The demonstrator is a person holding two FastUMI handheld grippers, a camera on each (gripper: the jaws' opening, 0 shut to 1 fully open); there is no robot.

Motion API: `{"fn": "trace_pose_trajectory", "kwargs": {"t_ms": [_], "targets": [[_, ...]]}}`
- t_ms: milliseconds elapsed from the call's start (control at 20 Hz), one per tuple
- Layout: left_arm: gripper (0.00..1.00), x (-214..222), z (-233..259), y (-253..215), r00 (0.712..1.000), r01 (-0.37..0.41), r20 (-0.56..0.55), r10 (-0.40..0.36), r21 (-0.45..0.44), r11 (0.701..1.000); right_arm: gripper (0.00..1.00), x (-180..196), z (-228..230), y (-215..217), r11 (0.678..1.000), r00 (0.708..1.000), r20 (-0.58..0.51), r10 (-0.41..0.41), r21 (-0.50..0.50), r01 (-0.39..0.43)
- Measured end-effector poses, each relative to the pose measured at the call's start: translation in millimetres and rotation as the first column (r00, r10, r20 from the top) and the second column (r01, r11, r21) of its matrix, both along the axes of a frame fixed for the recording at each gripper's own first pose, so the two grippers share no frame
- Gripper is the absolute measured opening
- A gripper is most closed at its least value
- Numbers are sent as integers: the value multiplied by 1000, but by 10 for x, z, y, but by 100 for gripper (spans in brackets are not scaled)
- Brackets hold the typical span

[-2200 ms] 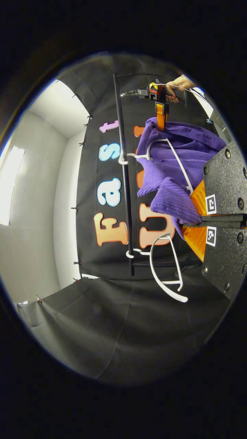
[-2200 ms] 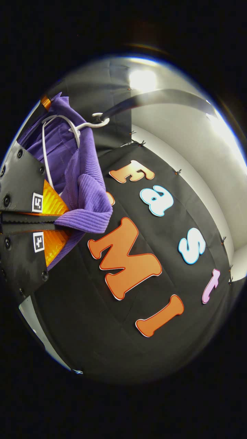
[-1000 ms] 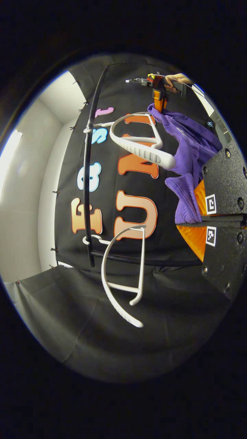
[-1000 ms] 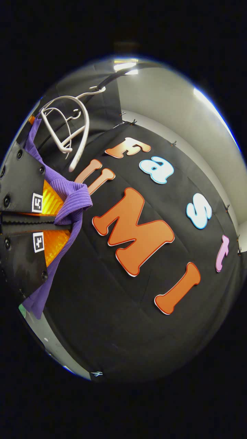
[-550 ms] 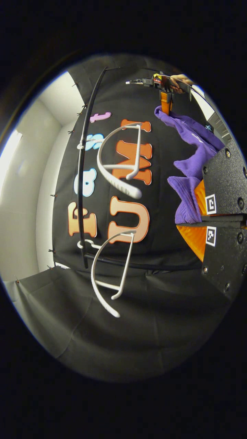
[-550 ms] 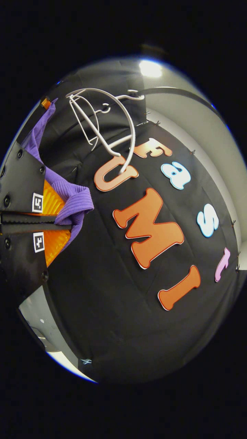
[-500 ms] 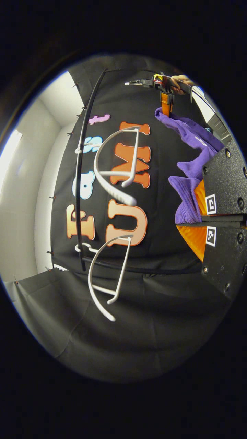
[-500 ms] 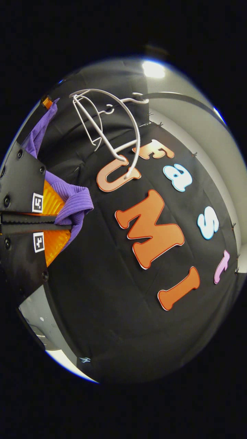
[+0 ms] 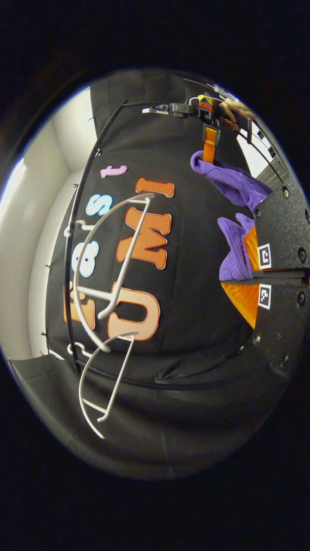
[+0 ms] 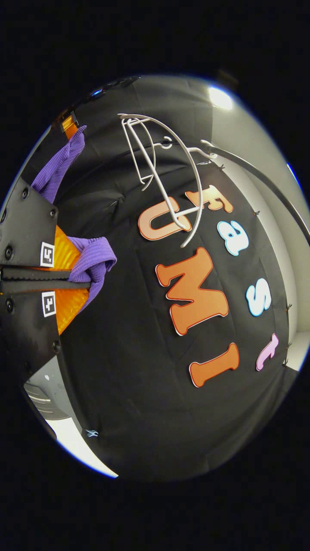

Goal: Grasp the clothes on the hanger with both hands and then place them into the laundry hamper below.

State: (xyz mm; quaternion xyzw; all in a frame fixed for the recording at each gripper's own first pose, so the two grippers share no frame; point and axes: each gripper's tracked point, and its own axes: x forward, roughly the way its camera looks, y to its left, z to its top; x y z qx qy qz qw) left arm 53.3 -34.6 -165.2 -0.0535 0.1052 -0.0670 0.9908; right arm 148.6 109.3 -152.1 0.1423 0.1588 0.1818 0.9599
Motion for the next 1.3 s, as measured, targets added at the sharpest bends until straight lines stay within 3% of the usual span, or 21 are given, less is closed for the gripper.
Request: {"fn": "trace_pose_trajectory", "kwargs": {"t_ms": [550, 1300], "targets": [[0, 192, -670, -1032, 985, 128, -113, -128, -8, 992, 7, -324, -610, 201, 993, 1000, -21, 18, -113, -20], [0, 565, -1869, -1343, 951, 142, -277, -140, -15, 990, 7, -254, -1752, 308, 983, 990, -136, 24, -177, -48]]}}
